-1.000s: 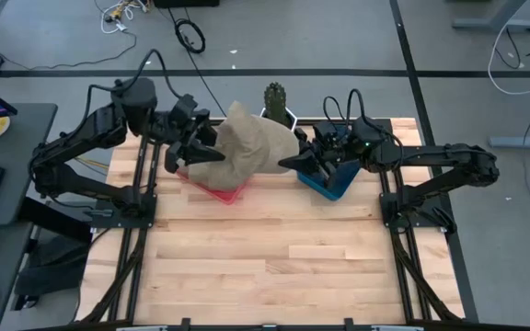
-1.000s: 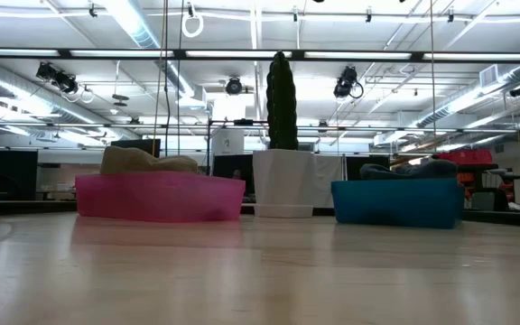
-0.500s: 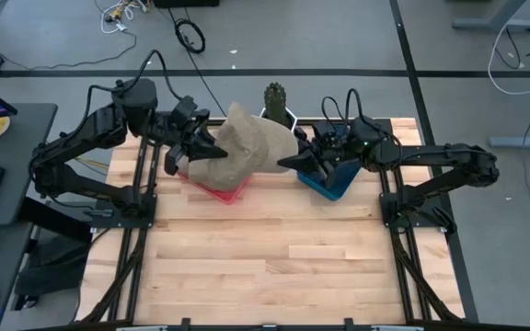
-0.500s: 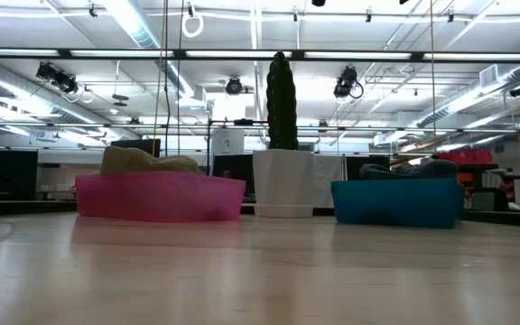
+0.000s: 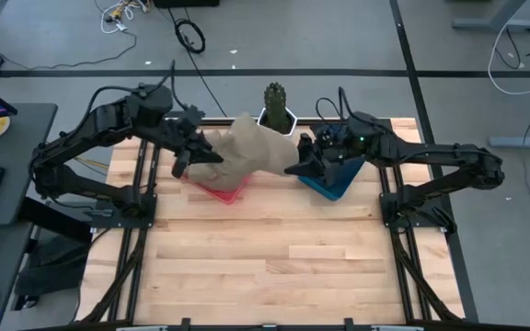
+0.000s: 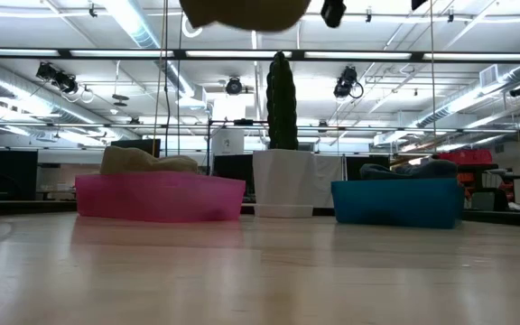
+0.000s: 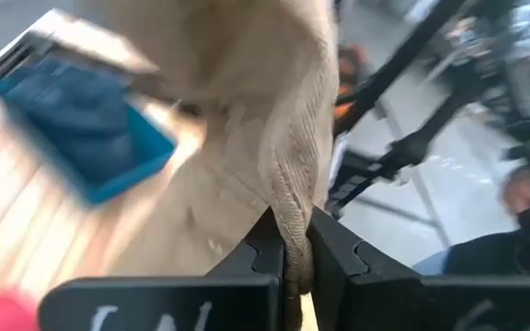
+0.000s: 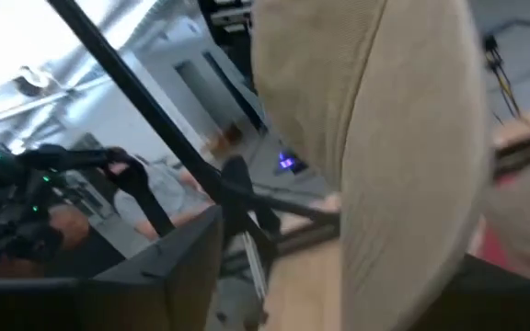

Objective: Pick & Place hat
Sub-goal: Put the brown cap into the red bin

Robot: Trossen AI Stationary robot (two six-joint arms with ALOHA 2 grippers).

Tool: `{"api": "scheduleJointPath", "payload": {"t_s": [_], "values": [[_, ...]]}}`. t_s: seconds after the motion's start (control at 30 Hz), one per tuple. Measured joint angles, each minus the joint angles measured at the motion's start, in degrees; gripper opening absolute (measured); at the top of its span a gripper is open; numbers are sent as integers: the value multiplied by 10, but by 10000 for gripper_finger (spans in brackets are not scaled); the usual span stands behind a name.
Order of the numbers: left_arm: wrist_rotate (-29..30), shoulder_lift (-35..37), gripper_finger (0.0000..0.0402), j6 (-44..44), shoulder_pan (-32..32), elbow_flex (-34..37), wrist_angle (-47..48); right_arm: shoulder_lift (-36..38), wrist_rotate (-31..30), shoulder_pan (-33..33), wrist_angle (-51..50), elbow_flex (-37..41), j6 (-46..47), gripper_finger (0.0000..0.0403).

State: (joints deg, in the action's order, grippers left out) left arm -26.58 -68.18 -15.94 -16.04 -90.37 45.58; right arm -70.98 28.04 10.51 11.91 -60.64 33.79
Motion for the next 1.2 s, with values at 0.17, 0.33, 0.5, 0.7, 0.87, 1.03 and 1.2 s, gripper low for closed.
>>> {"api": "scheduleJointPath", "payload": {"t_s": [0.17, 0.33, 0.5, 0.7, 0.87, 1.03, 1.2], "values": [[33, 0, 27, 16, -17, 0, 86, 22, -1, 3, -90, 0, -17, 277], [41, 0, 26, 27, -38, 0, 110, 32, -1, 3, -111, 0, -19, 282], [52, -1, 26, 45, -54, 0, 153, 33, -1, 3, -112, 0, -18, 276], [93, -1, 26, 58, -75, 0, 186, 33, -2, 3, -116, 0, -15, 269], [122, -11, 26, 61, -86, 0, 179, 33, -21, 3, -115, 0, -15, 269], [147, -35, 26, 60, -89, 0, 179, 33, -21, 3, -112, 0, -15, 269], [147, -75, 26, 68, -89, 0, 173, 33, -21, 3, -93, 0, -13, 269]]}}
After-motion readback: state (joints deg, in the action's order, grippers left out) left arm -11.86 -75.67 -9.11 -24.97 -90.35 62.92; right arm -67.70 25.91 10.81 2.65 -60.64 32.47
